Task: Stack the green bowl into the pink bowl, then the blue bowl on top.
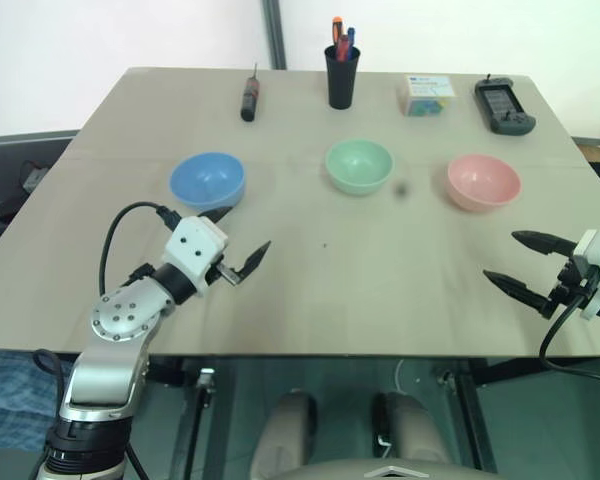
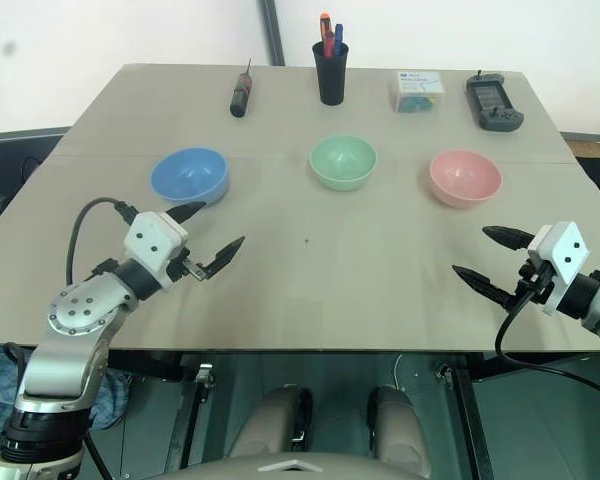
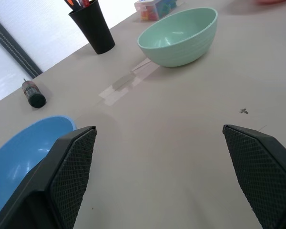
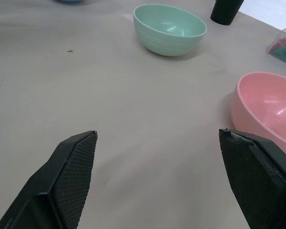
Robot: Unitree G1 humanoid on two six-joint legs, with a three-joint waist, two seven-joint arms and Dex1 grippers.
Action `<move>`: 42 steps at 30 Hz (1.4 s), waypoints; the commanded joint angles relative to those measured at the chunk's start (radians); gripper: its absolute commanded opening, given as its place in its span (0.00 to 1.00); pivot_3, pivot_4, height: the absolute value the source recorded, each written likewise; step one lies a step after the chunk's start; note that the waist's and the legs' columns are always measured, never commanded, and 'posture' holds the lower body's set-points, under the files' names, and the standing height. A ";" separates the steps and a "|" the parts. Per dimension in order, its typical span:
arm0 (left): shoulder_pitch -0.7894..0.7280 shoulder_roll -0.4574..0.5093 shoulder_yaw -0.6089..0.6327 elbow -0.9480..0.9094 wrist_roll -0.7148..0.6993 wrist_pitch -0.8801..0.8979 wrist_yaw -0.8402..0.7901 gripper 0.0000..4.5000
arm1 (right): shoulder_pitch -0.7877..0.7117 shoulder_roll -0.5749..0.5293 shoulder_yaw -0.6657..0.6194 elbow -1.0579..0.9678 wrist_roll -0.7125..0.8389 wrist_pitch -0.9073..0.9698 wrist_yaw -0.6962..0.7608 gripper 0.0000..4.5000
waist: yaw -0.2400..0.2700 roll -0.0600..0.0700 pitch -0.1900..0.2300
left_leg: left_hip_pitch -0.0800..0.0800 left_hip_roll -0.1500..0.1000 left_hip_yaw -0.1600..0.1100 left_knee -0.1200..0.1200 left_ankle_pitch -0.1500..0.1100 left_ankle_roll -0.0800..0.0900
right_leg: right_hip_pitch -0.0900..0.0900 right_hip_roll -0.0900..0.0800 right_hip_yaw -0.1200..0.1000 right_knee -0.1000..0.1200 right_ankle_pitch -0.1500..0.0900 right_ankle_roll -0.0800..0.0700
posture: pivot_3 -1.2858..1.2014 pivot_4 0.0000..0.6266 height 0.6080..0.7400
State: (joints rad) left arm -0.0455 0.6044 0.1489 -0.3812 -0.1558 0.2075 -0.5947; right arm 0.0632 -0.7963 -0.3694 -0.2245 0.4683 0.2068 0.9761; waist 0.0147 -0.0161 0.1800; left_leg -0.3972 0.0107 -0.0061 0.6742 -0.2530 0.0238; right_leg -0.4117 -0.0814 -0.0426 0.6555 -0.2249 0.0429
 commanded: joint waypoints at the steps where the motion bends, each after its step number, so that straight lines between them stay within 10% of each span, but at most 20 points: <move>1: -0.010 0.011 0.016 -0.030 -0.005 -0.027 -0.004 1.00 | 0.006 0.003 -0.014 -0.028 0.001 -0.023 -0.003 0.96 | 0.000 0.000 0.000 | 0.000 0.000 0.000 0.000 0.000 0.000 | 0.000 0.000 0.000 0.000 0.000 0.000 | 0.52 0.24 1.00; 25: -0.036 -0.030 0.004 -0.041 -0.093 0.009 -0.023 1.00 | -0.096 -0.028 0.044 0.042 -0.092 0.020 -0.050 0.96 | 0.000 0.000 0.000 | 0.000 0.000 0.001 -0.001 0.000 0.000 | 0.000 0.000 0.000 -0.001 0.001 0.000 | 0.52 0.24 1.00; 42: -0.117 -0.082 -0.053 -0.167 -0.366 0.169 -0.087 1.00 | -0.680 -0.041 0.415 0.528 -0.477 -0.039 -0.115 0.96 | -0.003 0.000 0.001 | 0.000 0.000 0.003 -0.002 0.000 0.000 | -0.002 0.001 0.002 -0.001 0.003 -0.002 | 0.52 0.24 1.00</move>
State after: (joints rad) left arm -0.1530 0.5219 0.1039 -0.5011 -0.4944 0.3730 -0.6724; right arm -0.5824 -0.8355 0.0367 0.2681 0.0206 0.1978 0.8660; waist 0.0121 -0.0162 0.1805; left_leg -0.3973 0.0103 -0.0029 0.6720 -0.2529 0.0237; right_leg -0.4132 -0.0801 -0.0409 0.6536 -0.2217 0.0414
